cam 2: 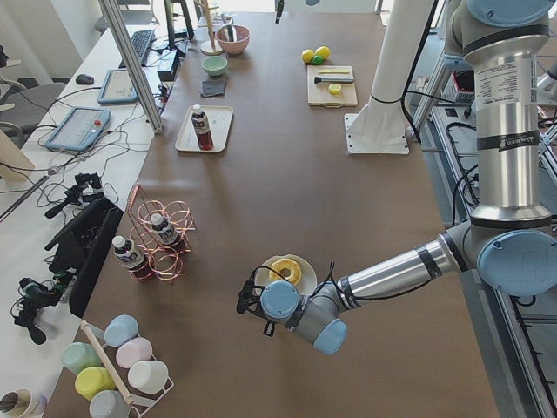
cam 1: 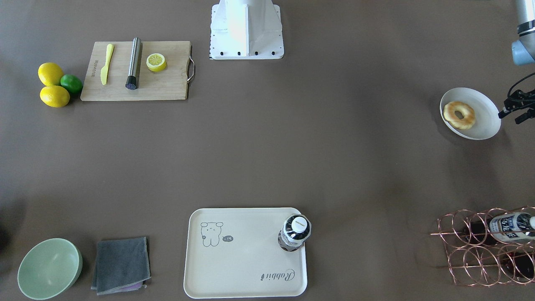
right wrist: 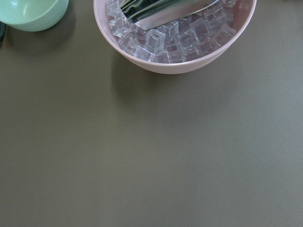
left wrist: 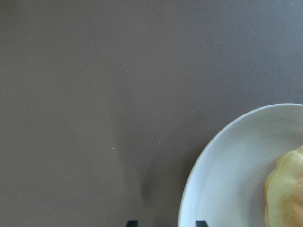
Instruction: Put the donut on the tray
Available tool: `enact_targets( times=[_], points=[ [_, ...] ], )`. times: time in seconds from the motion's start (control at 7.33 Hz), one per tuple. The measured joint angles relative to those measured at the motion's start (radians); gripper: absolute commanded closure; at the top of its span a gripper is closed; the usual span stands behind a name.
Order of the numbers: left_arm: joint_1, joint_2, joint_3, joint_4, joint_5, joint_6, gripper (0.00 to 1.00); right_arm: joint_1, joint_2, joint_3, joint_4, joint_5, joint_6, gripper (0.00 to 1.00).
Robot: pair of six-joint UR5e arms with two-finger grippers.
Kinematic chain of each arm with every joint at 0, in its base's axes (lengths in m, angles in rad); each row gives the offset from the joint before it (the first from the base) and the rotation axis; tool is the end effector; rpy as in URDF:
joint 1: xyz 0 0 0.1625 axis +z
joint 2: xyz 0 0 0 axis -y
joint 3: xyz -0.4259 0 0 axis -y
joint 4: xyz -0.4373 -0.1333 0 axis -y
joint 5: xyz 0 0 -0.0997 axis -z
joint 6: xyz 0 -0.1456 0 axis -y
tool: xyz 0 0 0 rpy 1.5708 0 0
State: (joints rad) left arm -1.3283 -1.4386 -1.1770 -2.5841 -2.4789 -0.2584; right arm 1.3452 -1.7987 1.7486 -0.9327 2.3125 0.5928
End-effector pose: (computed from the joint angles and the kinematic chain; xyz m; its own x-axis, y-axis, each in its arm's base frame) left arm 0.0906 -0.4433 0.8367 0.5459 0.2701 -0.7931 -0.0752 0.9586 0.2747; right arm -0.0740 -0.4786 0.6333 0.6305 0.0134 0.7761 -0.2003 0.9688 0.1460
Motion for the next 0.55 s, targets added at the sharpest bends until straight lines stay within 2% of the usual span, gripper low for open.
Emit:
enact_targets(
  times=[0.14,0.41,0.55],
  points=[
    [0.013,0.0,0.0,-0.012,0.0,-0.01,0.6,0.0,0.001,-0.001,0.0,0.0,0.0,0.01],
    [0.053,0.0,0.002,-0.077,0.002,-0.08,0.84,-0.001,0.001,-0.001,0.0,0.0,0.001,0.01],
    [0.07,0.001,0.002,-0.103,0.006,-0.111,0.99,-0.001,0.002,-0.001,0.0,0.0,0.001,0.01]
  ],
)
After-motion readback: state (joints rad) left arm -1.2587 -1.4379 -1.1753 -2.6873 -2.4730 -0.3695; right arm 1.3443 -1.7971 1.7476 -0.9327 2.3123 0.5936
